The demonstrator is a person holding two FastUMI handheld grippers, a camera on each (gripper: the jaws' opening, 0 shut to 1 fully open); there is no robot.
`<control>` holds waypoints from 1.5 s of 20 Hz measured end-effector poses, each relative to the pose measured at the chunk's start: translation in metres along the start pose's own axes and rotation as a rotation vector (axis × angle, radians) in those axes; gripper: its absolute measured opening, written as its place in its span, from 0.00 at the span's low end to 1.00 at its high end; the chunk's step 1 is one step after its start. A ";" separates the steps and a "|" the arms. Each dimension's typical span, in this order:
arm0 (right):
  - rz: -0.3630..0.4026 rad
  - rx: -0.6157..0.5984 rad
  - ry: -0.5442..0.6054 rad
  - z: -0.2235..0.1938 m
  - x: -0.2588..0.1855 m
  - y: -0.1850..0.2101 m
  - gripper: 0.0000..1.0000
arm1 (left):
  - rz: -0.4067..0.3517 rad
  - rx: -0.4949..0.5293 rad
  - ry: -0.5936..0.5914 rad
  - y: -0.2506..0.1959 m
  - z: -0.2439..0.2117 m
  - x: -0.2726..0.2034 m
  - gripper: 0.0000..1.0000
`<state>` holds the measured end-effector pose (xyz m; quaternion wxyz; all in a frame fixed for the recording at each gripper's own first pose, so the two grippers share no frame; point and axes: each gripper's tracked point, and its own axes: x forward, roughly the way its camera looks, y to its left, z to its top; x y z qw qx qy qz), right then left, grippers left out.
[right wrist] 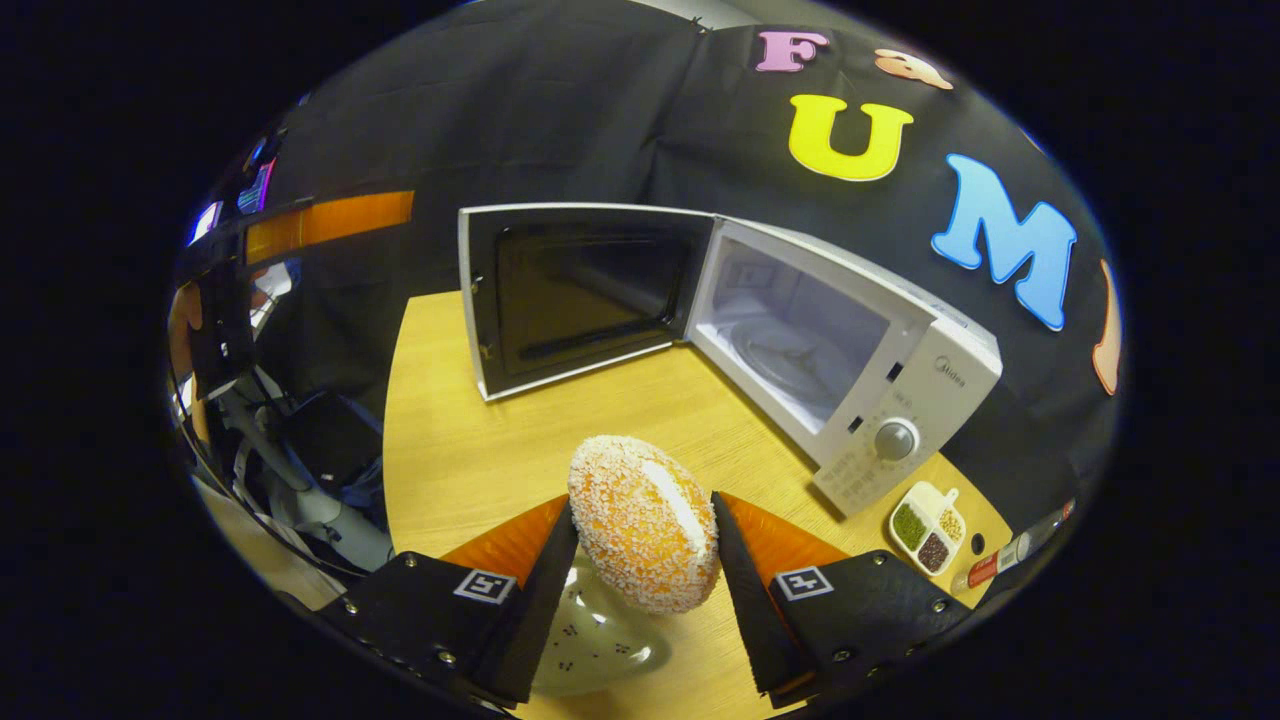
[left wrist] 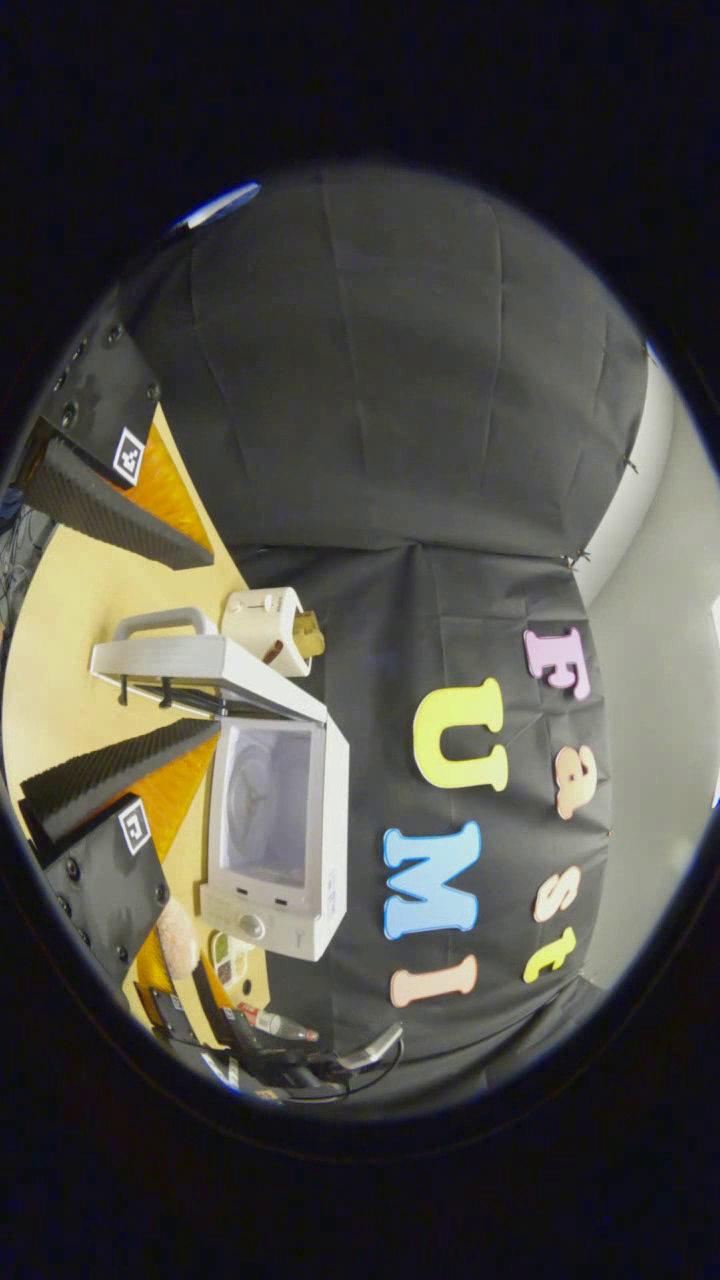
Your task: Open the microwave oven with the left hand, put the food in, and close the microwave oven.
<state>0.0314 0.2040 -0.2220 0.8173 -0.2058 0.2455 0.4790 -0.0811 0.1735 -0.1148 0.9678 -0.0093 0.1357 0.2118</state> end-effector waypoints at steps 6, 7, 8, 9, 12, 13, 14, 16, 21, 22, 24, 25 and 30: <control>-0.131 -0.006 -0.073 0.058 0.030 -0.033 0.79 | 0.007 -0.006 -0.035 0.036 0.016 0.036 0.96; -0.156 -0.012 -0.079 0.066 0.036 -0.039 0.79 | 0.011 -0.010 -0.039 0.043 0.017 0.041 0.98; -0.176 -0.013 -0.088 0.073 0.043 -0.043 0.79 | 0.016 -0.015 -0.042 0.050 0.018 0.047 0.97; -0.195 -0.010 -0.097 0.082 0.049 -0.047 0.80 | 0.022 -0.020 -0.044 0.059 0.018 0.051 0.97; -0.252 -0.014 -0.117 0.100 0.068 -0.057 0.79 | 0.044 -0.030 -0.053 0.084 0.021 0.063 0.97; -0.268 -0.017 -0.119 0.106 0.076 -0.060 0.80 | 0.053 -0.031 -0.053 0.094 0.020 0.065 0.97; -0.284 -0.020 -0.120 0.109 0.083 -0.063 0.79 | 0.061 -0.033 -0.049 0.101 0.018 0.068 0.97; -0.312 -0.020 -0.125 0.119 0.101 -0.069 0.80 | 0.076 -0.039 -0.038 0.115 0.012 0.072 0.97; -0.407 -0.049 -0.120 0.126 0.143 -0.088 0.79 | 0.107 -0.026 0.001 0.146 -0.003 0.083 0.97; -0.422 -0.048 -0.120 0.126 0.153 -0.091 0.80 | 0.108 -0.025 0.003 0.150 -0.005 0.086 0.97; -0.446 -0.054 -0.112 0.123 0.170 -0.097 0.79 | 0.119 -0.024 0.017 0.161 -0.009 0.090 0.97; -0.457 -0.062 -0.108 0.121 0.179 -0.101 0.80 | 0.124 -0.022 0.024 0.166 -0.012 0.093 0.97; -0.508 -0.077 -0.073 0.111 0.221 -0.127 0.79 | 0.153 -0.009 0.041 0.185 -0.015 0.103 0.97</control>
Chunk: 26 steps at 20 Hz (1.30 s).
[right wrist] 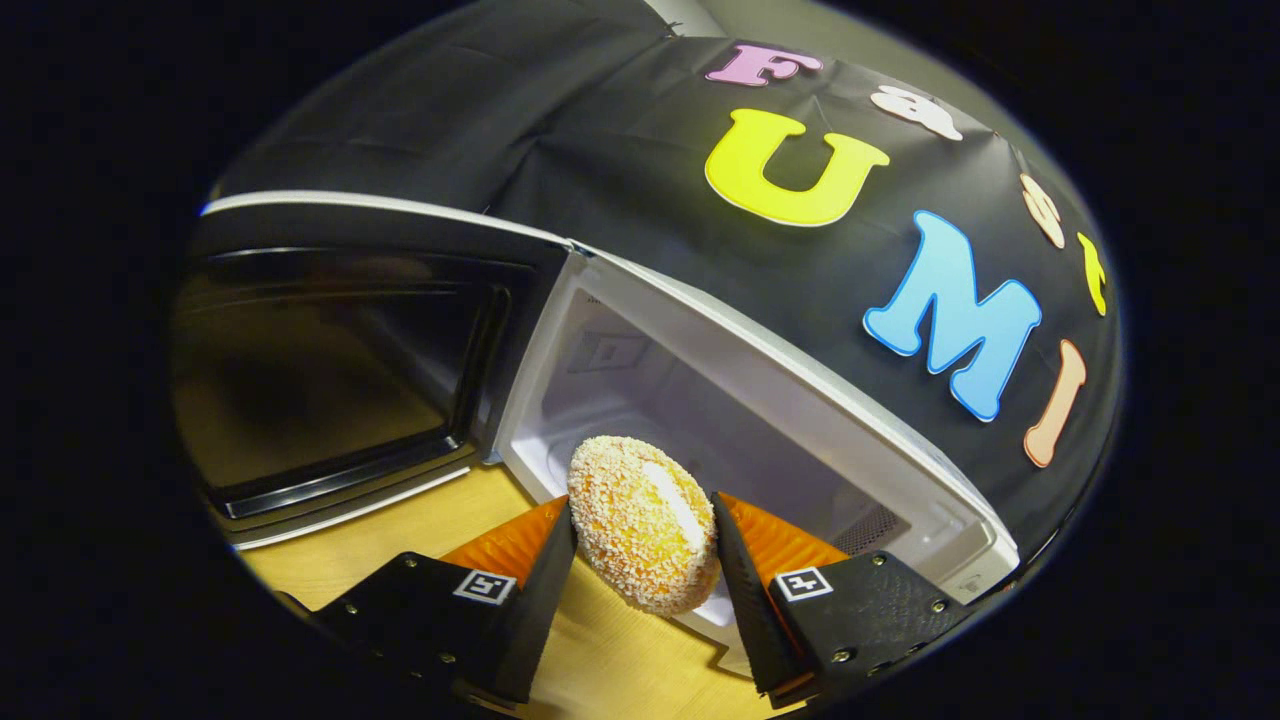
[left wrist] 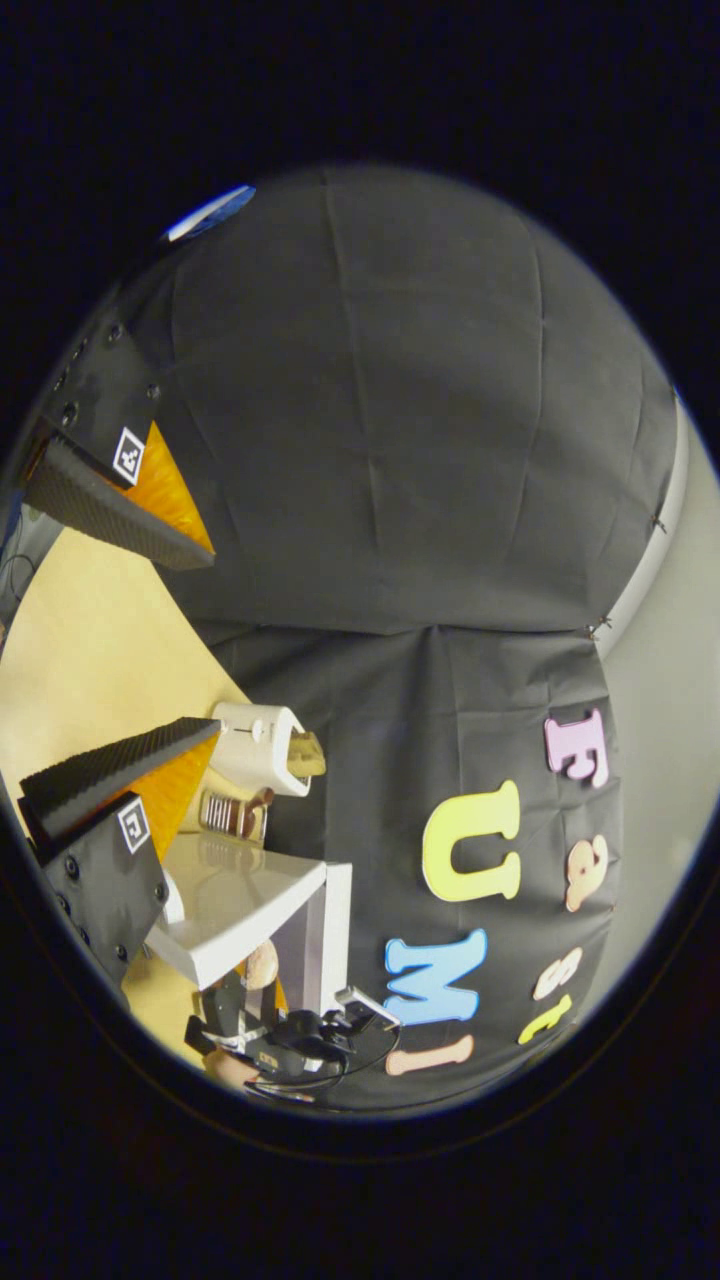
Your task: Open the microwave oven with the left hand, put the food in, and close the microwave oven.
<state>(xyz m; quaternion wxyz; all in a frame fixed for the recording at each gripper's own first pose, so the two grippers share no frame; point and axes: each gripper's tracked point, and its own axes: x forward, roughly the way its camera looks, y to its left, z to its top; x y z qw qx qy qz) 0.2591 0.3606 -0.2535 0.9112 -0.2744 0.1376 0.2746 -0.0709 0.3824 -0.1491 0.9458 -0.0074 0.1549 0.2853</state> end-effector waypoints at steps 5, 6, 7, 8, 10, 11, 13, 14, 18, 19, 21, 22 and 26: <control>-0.027 -0.070 0.022 -0.012 0.041 0.000 0.79 | 0.025 0.014 0.031 0.012 -0.009 0.012 0.97; -0.032 -0.080 0.027 -0.014 0.047 -0.001 0.79 | 0.031 0.013 0.031 0.015 -0.007 0.013 0.97; -0.038 -0.084 0.030 -0.016 0.053 -0.003 0.79 | 0.035 0.010 0.033 0.017 -0.009 0.015 0.97; -0.044 -0.087 0.034 -0.018 0.058 -0.003 0.79 | 0.039 0.007 0.038 0.019 -0.011 0.017 0.97; -0.060 -0.091 0.048 -0.022 0.066 -0.005 0.79 | 0.059 0.015 0.048 0.022 -0.015 0.023 0.97; -0.067 -0.095 0.053 -0.025 0.070 -0.006 0.79 | 0.069 0.018 0.044 0.025 -0.014 0.026 0.97; -0.074 -0.106 0.060 -0.029 0.074 -0.007 0.80 | 0.074 0.013 0.037 0.025 -0.011 0.027 0.98; -0.078 -0.119 0.062 -0.030 0.075 -0.007 0.84 | 0.073 0.010 0.037 0.024 -0.011 0.030 0.97; -0.080 -0.157 0.037 -0.024 0.069 -0.006 0.96 | 0.055 0.003 0.040 0.014 -0.015 0.032 0.97; -0.074 -0.151 0.037 -0.023 0.066 -0.004 0.96 | 0.049 0.004 0.038 0.010 -0.015 0.034 0.96; -0.068 -0.138 0.026 -0.018 0.056 -0.003 0.96 | 0.033 0.008 0.036 0.002 -0.018 0.035 0.97; -0.061 -0.126 0.021 -0.016 0.050 -0.002 0.96 | 0.023 0.008 0.038 -0.003 -0.019 0.037 0.97; -0.035 -0.062 -0.010 -0.003 0.011 0.002 0.96 | -0.018 0.011 0.042 -0.021 -0.025 0.042 0.97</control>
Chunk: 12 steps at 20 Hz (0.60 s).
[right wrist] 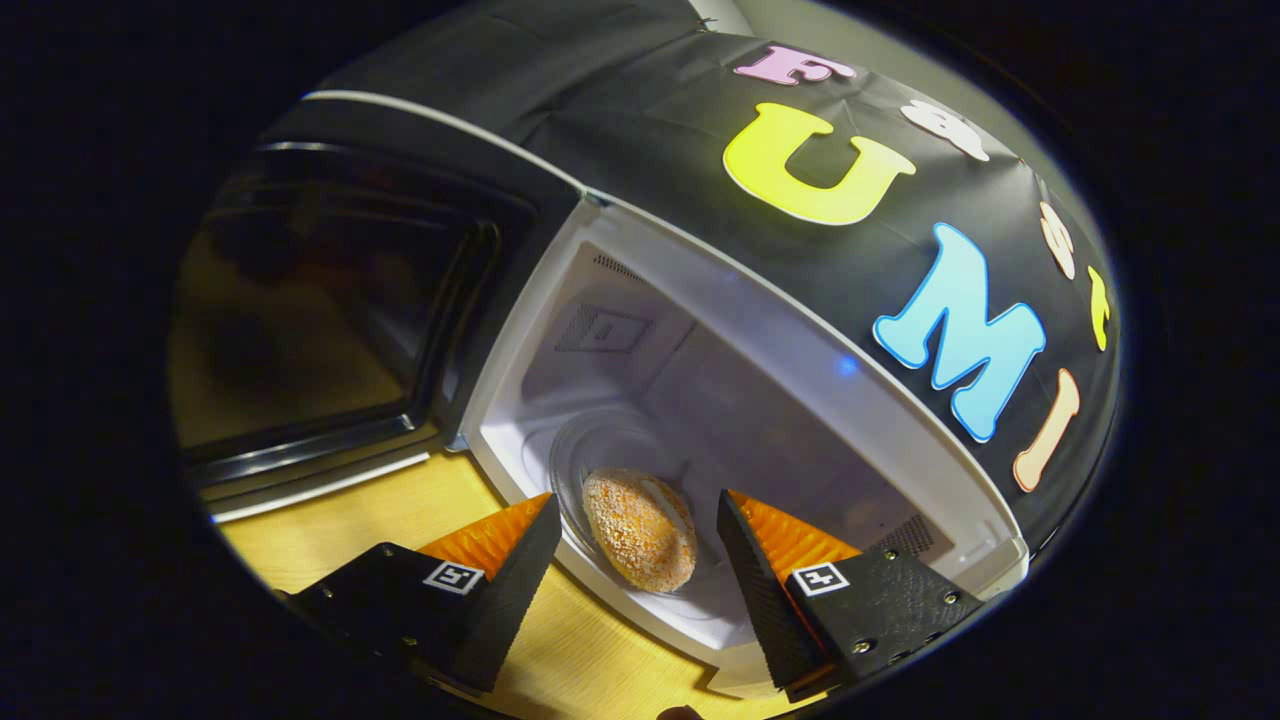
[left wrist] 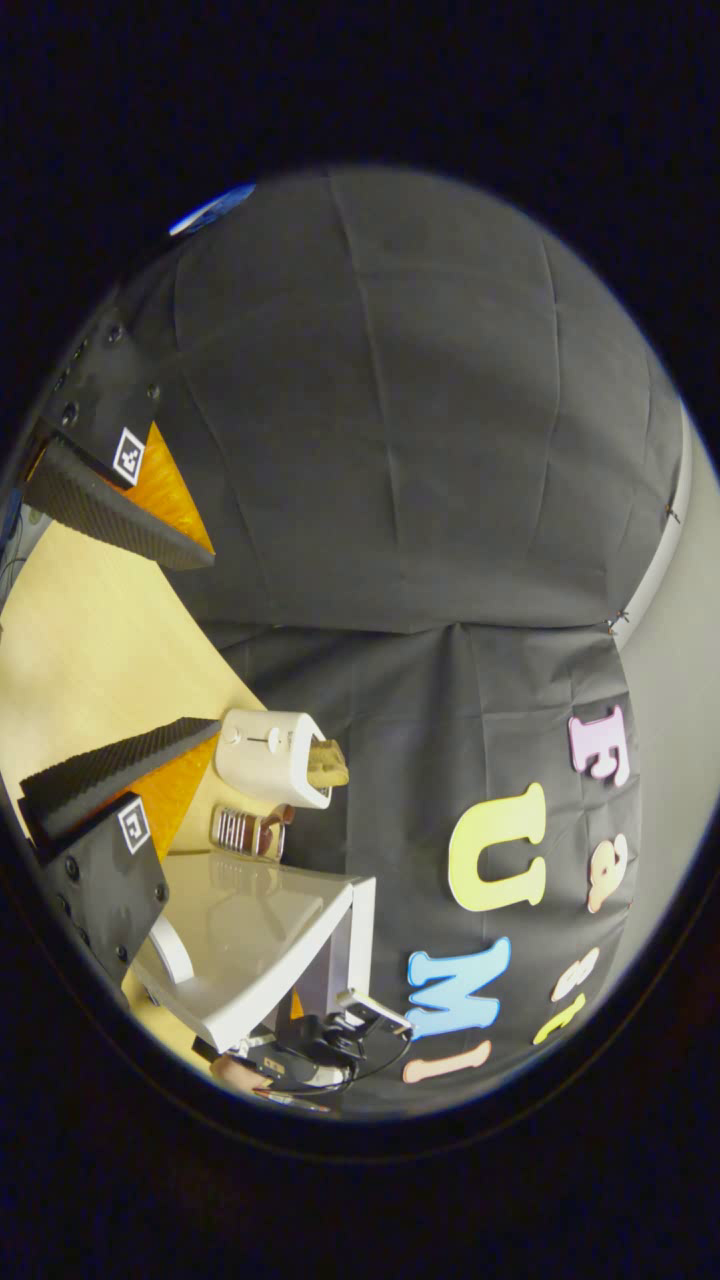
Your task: Open the microwave oven with the left hand, put the food in, and close the microwave oven.
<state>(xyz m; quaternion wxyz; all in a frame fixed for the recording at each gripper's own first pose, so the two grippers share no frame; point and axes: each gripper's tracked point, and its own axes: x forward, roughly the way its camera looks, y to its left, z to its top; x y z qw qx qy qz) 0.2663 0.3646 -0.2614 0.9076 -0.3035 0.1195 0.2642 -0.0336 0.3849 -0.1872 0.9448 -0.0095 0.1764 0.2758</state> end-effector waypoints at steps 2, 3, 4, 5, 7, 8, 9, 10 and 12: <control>-0.002 0.031 -0.026 0.008 -0.023 -0.007 0.96 | -0.026 -0.001 0.004 -0.009 -0.001 0.003 0.97; -0.009 0.059 -0.032 0.011 -0.034 -0.012 0.96 | -0.040 -0.004 0.003 -0.014 -0.001 0.004 0.98; -0.012 0.094 -0.040 0.014 -0.046 -0.016 0.96 | -0.056 -0.009 -0.004 -0.019 0.001 0.005 0.97; -0.022 0.131 -0.052 0.018 -0.059 -0.023 0.96 | -0.070 -0.008 -0.010 -0.024 0.004 0.006 0.97; -0.051 0.191 -0.083 0.029 -0.084 -0.040 0.96 | -0.089 -0.002 -0.021 -0.033 0.004 0.010 0.97; -0.066 0.215 -0.101 0.034 -0.096 -0.049 0.96 | -0.096 0.000 -0.028 -0.034 0.004 0.010 0.97; -0.080 0.237 -0.115 0.038 -0.108 -0.058 0.96 | -0.101 0.002 -0.032 -0.036 0.004 0.011 0.96; -0.091 0.257 -0.127 0.041 -0.120 -0.065 0.96 | -0.103 0.004 -0.033 -0.038 0.003 0.011 0.97; -0.117 0.302 -0.139 0.043 -0.144 -0.080 0.96 | -0.106 0.013 -0.024 -0.042 -0.003 0.011 0.97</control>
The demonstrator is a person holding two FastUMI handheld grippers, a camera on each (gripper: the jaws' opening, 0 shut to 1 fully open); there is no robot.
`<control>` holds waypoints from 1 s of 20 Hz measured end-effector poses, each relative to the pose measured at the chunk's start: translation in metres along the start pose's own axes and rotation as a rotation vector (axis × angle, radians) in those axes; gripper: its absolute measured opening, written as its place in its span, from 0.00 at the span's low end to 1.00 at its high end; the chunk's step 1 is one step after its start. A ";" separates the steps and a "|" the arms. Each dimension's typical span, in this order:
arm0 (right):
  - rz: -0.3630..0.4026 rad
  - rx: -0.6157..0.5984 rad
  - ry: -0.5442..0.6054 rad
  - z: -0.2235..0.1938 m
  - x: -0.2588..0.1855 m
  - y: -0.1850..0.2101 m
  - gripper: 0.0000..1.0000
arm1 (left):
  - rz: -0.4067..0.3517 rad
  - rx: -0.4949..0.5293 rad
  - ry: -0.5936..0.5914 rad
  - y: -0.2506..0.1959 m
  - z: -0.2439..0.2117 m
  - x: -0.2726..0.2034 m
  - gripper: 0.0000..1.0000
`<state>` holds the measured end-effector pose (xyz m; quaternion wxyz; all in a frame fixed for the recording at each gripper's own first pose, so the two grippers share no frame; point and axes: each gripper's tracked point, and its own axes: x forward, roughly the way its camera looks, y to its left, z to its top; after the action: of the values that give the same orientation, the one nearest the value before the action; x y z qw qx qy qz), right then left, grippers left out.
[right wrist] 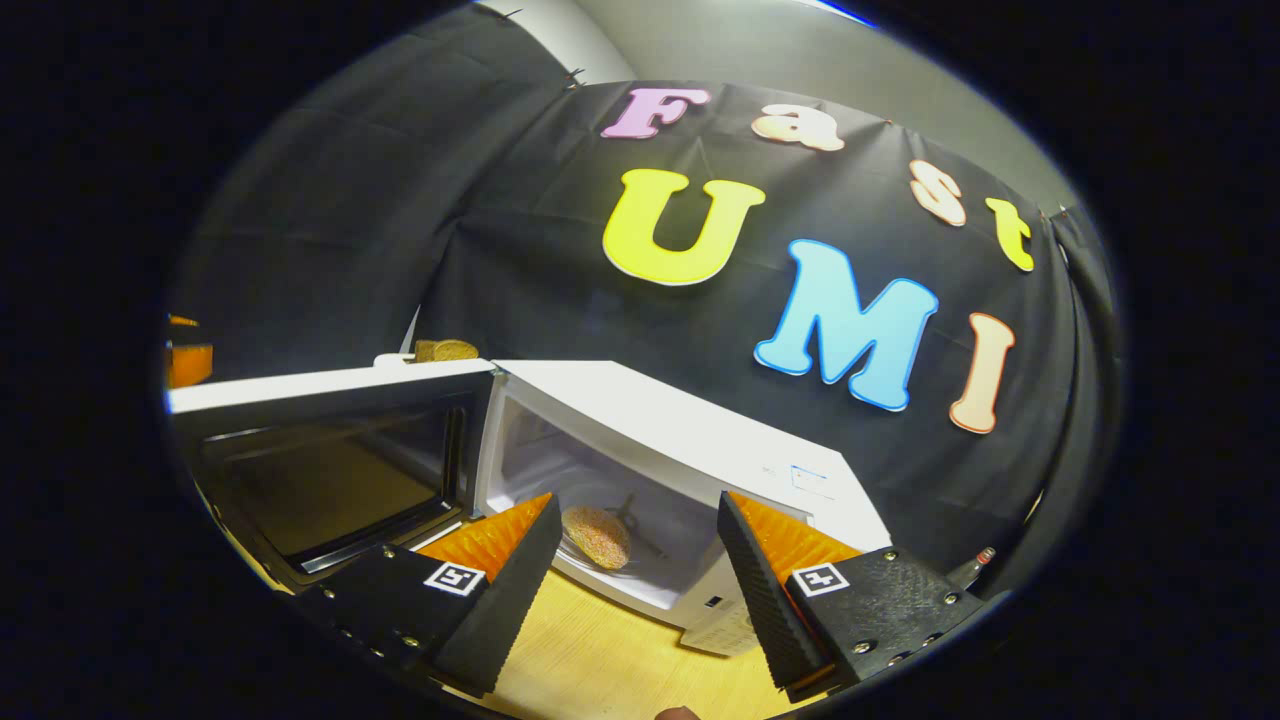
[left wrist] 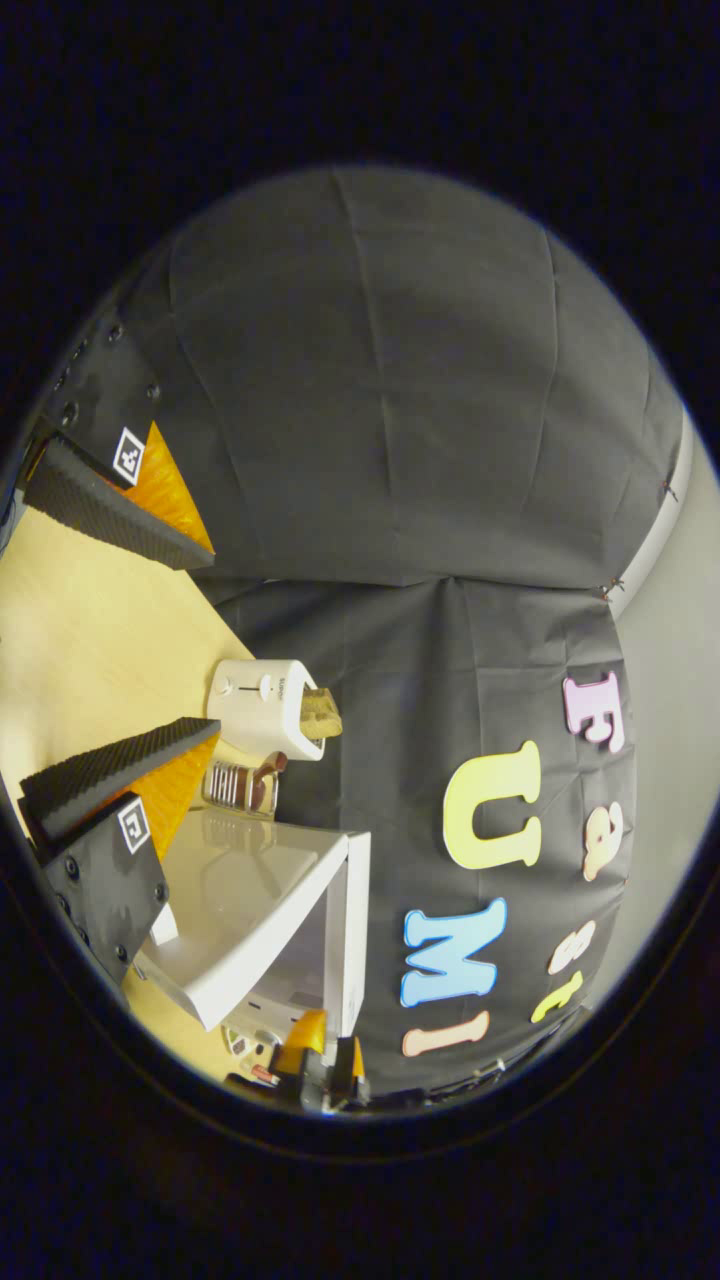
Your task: Open the microwave oven with the left hand, put the food in, and close the microwave oven.
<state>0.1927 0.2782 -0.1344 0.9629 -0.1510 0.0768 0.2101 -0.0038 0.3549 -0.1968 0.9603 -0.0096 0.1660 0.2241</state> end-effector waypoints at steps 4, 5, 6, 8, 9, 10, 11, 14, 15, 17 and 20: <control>-0.057 0.050 -0.049 0.018 -0.044 -0.033 0.96 | -0.023 -0.004 0.008 -0.012 -0.005 -0.003 0.98; -0.066 0.056 -0.059 0.022 -0.055 -0.040 0.96 | -0.028 -0.004 0.011 -0.015 -0.006 -0.005 0.98; -0.075 0.069 -0.068 0.023 -0.066 -0.047 0.95 | -0.031 0.000 0.011 -0.019 -0.007 -0.006 0.98; -0.093 0.103 -0.088 0.025 -0.086 -0.058 0.96 | -0.038 0.010 0.014 -0.027 -0.009 -0.008 0.97; -0.107 0.107 -0.092 0.024 -0.095 -0.064 0.95 | -0.047 0.012 0.016 -0.032 -0.009 -0.010 0.97; -0.117 0.110 -0.094 0.021 -0.102 -0.069 0.95 | -0.056 0.016 0.022 -0.037 -0.013 -0.012 0.97; -0.121 0.113 -0.092 0.018 -0.110 -0.072 0.96 | -0.062 0.020 0.027 -0.041 -0.015 -0.015 0.97; -0.133 0.118 -0.080 0.007 -0.130 -0.083 0.96 | -0.093 0.003 0.040 -0.057 -0.023 -0.022 0.68; -0.140 0.118 -0.076 0.004 -0.137 -0.088 0.95 | -0.092 -0.001 0.038 -0.061 -0.023 -0.025 0.53; -0.160 0.120 -0.078 0.001 -0.151 -0.101 0.96 | -0.096 -0.012 0.040 -0.071 -0.027 -0.028 0.24; -0.196 0.117 -0.078 -0.006 -0.168 -0.122 0.96 | -0.118 -0.025 0.071 -0.091 -0.035 -0.031 0.00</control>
<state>0.0926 0.1065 -0.0733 0.9883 -0.0931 0.0364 0.1156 -0.0014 0.2564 -0.2253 0.9652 -0.0393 0.1962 0.1686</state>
